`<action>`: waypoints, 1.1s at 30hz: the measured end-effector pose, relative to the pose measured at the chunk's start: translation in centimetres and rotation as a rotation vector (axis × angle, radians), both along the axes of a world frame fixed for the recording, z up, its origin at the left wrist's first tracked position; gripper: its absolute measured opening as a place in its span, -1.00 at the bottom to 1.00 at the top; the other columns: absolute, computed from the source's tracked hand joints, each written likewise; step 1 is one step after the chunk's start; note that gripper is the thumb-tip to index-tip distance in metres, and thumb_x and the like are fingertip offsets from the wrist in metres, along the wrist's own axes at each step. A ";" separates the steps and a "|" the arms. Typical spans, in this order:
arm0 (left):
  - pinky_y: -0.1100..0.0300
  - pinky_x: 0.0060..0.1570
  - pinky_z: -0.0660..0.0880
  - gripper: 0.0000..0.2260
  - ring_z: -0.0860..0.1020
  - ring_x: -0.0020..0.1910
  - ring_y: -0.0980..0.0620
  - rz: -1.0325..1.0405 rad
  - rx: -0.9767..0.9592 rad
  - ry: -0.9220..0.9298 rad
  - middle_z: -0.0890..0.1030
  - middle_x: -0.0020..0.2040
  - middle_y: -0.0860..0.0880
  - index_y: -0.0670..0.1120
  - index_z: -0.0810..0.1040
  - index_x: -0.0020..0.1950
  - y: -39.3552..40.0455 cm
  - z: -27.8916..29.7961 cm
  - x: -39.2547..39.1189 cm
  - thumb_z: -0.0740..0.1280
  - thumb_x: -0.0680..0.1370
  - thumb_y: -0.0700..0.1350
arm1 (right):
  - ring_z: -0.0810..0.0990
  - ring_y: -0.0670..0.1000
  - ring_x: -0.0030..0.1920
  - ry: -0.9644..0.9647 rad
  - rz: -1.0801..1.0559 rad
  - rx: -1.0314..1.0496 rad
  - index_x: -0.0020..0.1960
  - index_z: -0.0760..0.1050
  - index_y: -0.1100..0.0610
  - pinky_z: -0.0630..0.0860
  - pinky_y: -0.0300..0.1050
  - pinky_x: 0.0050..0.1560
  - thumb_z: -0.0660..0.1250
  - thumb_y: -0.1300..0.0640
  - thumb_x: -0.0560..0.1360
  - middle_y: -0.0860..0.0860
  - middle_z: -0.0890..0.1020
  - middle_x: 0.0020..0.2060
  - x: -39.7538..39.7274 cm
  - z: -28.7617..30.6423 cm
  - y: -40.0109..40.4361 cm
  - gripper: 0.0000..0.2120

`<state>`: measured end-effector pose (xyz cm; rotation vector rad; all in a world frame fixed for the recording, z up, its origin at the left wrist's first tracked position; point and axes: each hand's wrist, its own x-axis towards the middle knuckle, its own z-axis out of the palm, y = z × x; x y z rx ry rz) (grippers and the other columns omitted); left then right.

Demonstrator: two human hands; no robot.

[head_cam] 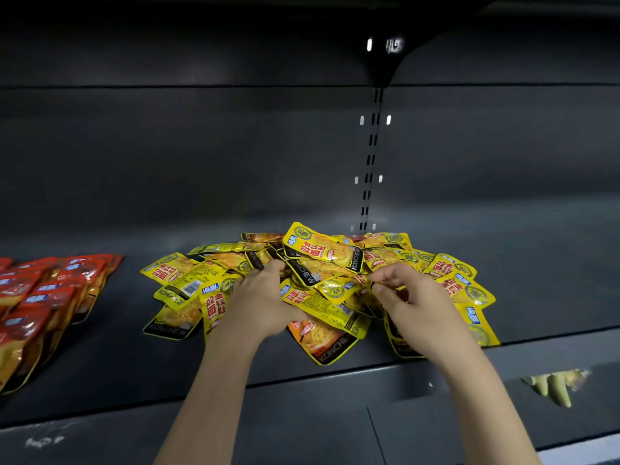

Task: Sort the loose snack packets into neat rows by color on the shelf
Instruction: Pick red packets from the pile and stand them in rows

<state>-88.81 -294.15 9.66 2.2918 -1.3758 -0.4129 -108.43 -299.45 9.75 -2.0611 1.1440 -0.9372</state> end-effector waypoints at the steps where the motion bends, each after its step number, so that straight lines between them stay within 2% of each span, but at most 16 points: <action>1: 0.02 0.22 0.41 -0.18 0.37 0.33 -0.10 0.008 0.004 0.030 0.42 0.32 -0.10 0.03 0.22 0.46 0.0 0.1 0.0 0.56 0.30 0.00 | 0.40 -0.26 -0.41 0.004 0.001 0.005 -0.11 0.47 -0.13 0.30 -0.42 -0.38 0.28 0.18 0.55 -0.21 0.56 -0.22 -0.1 0.0 -0.1 -0.81; 4: 0.08 0.10 0.42 -0.16 0.37 0.33 -0.10 0.040 0.003 0.143 0.38 0.35 -0.11 0.03 0.21 0.46 0.0 0.3 0.0 0.58 0.28 -0.05 | 0.40 -0.25 -0.46 0.012 0.006 0.009 -0.08 0.48 -0.08 0.26 -0.42 -0.39 0.27 0.18 0.55 -0.19 0.55 -0.23 -0.2 0.0 -0.4 -0.84; 8: 0.06 0.16 0.43 -0.16 0.35 0.36 -0.09 0.083 -0.068 0.261 0.38 0.37 -0.10 -0.01 0.23 0.47 0.1 0.5 0.0 0.59 0.28 -0.12 | 0.39 -0.26 -0.42 0.048 0.007 -0.006 -0.05 0.48 -0.05 0.27 -0.50 -0.41 0.25 0.19 0.56 -0.22 0.52 -0.25 0.1 0.2 -0.9 -0.86; 10: 0.07 0.15 0.43 -0.18 0.39 0.30 -0.10 0.123 -0.129 0.311 0.41 0.34 -0.09 -0.02 0.26 0.44 0.4 0.7 0.1 0.58 0.28 -0.15 | 0.40 -0.28 -0.37 0.077 -0.002 -0.026 -0.01 0.50 -0.01 0.27 -0.54 -0.38 0.25 0.19 0.57 -0.22 0.51 -0.24 0.4 0.5 -1.2 -0.88; 13: 0.14 0.01 0.38 -0.21 0.42 0.14 -0.05 0.215 -0.271 0.353 0.44 0.30 -0.10 -0.05 0.28 0.43 1.2 1.5 0.6 0.57 0.28 -0.23 | 0.41 -0.27 -0.38 0.126 -0.019 -0.062 0.06 0.52 0.06 0.29 -0.54 -0.37 0.22 0.20 0.57 -0.09 0.52 -0.14 1.1 1.3 -2.2 -0.86; 15: 0.14 0.00 0.39 -0.23 0.43 0.09 -0.05 0.280 -0.386 0.332 0.45 0.27 -0.09 -0.06 0.30 0.42 1.9 2.3 0.9 0.57 0.29 -0.23 | 0.49 -0.15 -0.30 0.161 -0.042 -0.083 0.09 0.53 0.10 0.32 -0.44 -0.34 0.20 0.21 0.57 0.00 0.56 -0.08 1.7 2.1 -3.3 -0.83; 18: 0.09 0.00 0.48 -0.27 0.51 0.04 -0.05 0.322 -0.579 0.323 0.52 0.15 -0.07 -0.03 0.33 0.39 3.3 3.3 1.3 0.57 0.29 -0.24 | 0.56 0.10 0.02 0.219 -0.085 -0.087 0.05 0.55 0.12 0.41 -0.20 -0.08 0.20 0.22 0.56 0.07 0.62 0.02 2.9 2.9 -6.1 -0.83; 21: 0.10 -0.15 0.56 -0.35 0.61 -0.09 0.01 0.302 -0.728 0.375 0.61 -0.02 -0.03 0.02 0.37 0.33 4.9 4.1 1.4 0.54 0.33 -0.27 | 0.57 0.13 0.08 0.283 -0.091 -0.062 -0.06 0.49 0.01 0.50 -0.10 0.08 0.17 0.28 0.49 0.09 0.62 0.03 4.0 3.3 -9.4 -0.78; 23: 0.21 -0.21 0.54 -0.48 0.62 -0.11 0.10 0.277 -0.816 0.400 0.62 -0.06 0.04 0.04 0.43 0.21 5.8 4.3 1.5 0.53 0.35 -0.26 | 0.54 0.14 0.13 0.342 -0.076 -0.058 0.01 0.51 0.02 0.48 -0.09 0.13 0.15 0.32 0.46 0.10 0.60 0.11 4.8 3.3 -11.2 -0.71; 26: 0.32 -0.26 0.54 -0.66 0.63 -0.15 0.19 0.241 -0.900 0.437 0.63 -0.10 0.10 0.09 0.47 -0.05 6.6 4.6 1.7 0.50 0.38 -0.26 | 0.44 0.13 0.29 0.506 -0.006 -0.058 0.28 0.46 0.09 0.40 -0.09 0.25 0.15 0.33 0.48 0.09 0.50 0.28 6.1 3.0 -12.6 -0.59; 29: 0.39 -0.31 0.55 -0.72 0.62 -0.26 0.28 0.215 -0.932 0.492 0.65 -0.22 0.12 0.08 0.51 -0.13 7.0 4.7 1.5 0.46 0.42 -0.29 | 0.38 0.12 0.36 0.619 0.056 -0.051 0.37 0.39 0.11 0.34 -0.10 0.32 0.21 0.24 0.54 0.09 0.46 0.34 7.4 2.4 -13.5 -0.60; 31: 0.29 -0.30 0.57 -0.77 0.64 -0.27 0.22 0.202 -0.916 0.494 0.67 -0.27 0.09 0.06 0.55 -0.15 7.2 4.4 1.5 0.45 0.43 -0.28 | 0.38 0.13 0.36 0.651 0.056 -0.067 0.38 0.39 0.10 0.33 -0.10 0.31 0.24 0.14 0.56 0.09 0.45 0.35 8.0 2.0 -14.0 -0.61; 33: 0.12 -0.21 0.60 -0.83 0.66 -0.23 0.13 0.194 -0.879 0.466 0.69 -0.24 0.07 0.03 0.59 -0.14 7.2 4.0 1.6 0.45 0.44 -0.24 | 0.37 0.14 0.37 0.671 0.065 -0.060 0.39 0.38 0.09 0.32 -0.09 0.31 0.22 0.10 0.57 0.11 0.44 0.36 8.4 1.7 -14.3 -0.61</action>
